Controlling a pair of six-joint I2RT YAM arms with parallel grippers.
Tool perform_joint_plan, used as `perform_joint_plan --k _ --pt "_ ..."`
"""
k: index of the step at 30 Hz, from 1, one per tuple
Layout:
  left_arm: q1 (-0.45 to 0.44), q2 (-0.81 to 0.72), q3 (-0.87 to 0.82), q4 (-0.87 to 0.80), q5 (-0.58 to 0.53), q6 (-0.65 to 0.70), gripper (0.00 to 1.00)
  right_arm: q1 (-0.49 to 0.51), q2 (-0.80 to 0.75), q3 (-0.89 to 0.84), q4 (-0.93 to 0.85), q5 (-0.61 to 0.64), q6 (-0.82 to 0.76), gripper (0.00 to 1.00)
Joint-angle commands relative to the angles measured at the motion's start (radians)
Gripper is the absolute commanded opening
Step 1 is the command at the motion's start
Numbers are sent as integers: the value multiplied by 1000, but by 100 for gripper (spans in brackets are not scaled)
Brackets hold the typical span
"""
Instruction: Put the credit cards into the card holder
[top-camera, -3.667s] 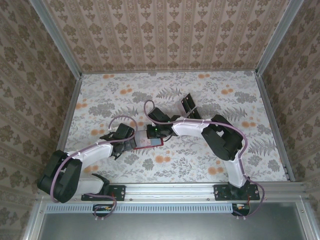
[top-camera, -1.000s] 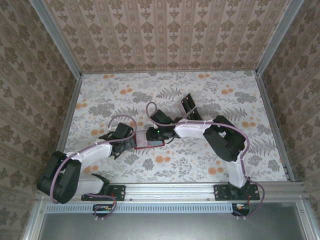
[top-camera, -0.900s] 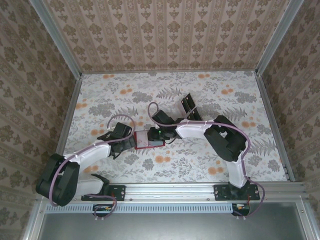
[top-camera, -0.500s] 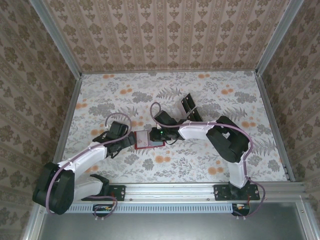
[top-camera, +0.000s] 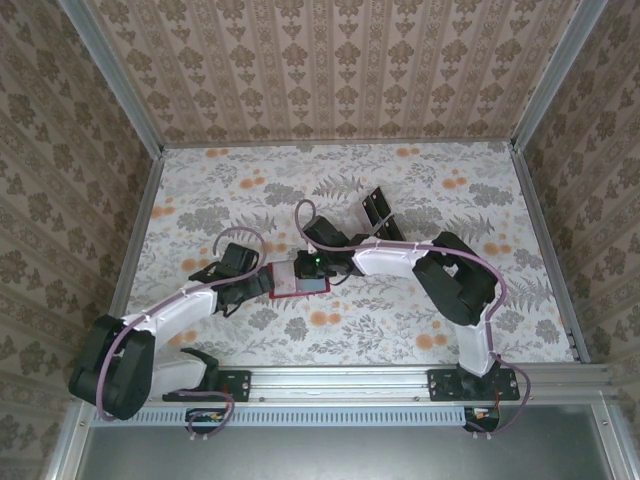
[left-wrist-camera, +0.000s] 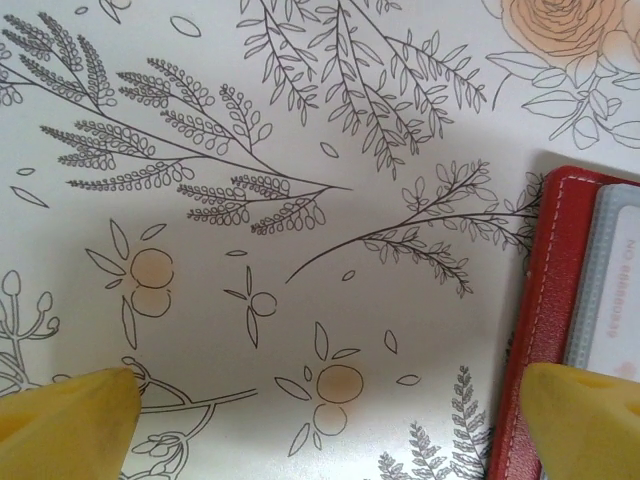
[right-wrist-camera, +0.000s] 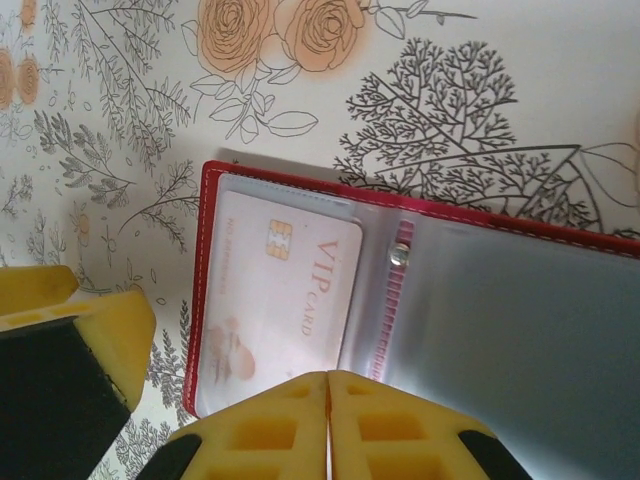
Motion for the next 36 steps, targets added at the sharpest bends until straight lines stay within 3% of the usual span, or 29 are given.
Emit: perform_joint_plan --k 1,26,36 --pt "7 10 10 -35 -34 7 100 6 44 33 -38 -19 -14 10" --pt "-9 183 2 55 -19 0 100 44 130 131 -60 -52 -2 9" --pt "-14 171 -4 56 -22 0 100 32 25 73 -43 -22 -1 11"
